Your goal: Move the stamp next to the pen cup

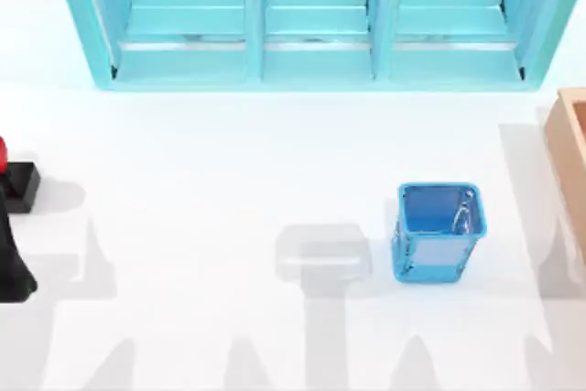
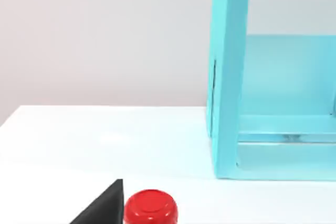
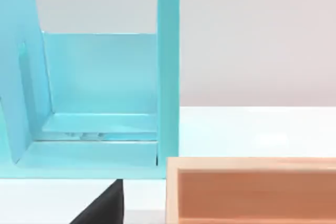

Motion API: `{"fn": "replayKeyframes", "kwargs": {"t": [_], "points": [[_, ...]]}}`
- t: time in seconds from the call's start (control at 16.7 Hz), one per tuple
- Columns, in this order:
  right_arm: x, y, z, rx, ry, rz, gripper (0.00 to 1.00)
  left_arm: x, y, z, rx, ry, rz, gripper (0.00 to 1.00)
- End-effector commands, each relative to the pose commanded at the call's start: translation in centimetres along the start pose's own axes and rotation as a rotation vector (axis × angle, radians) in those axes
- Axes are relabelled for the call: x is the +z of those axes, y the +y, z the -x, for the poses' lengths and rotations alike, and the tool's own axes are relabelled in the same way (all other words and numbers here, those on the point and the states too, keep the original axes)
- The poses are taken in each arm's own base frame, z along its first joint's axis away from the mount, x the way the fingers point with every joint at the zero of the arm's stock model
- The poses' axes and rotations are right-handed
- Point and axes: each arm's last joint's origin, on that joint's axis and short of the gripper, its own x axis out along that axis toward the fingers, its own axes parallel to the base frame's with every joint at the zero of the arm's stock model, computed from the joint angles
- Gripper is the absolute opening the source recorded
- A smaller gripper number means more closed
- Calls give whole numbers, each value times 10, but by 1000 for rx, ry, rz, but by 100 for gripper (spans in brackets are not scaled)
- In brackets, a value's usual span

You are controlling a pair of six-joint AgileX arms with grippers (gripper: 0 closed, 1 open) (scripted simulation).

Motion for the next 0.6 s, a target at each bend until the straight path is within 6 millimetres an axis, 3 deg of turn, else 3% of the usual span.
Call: {"fn": "replayKeyframes", "kwargs": {"t": [0.3,0.6], "points": [[0,0,0,0,0,0,100,11,1,0,7,53,-5,100],[0,0,0,0,0,0,100,67,3,-15,21,290,-23,100]]}}
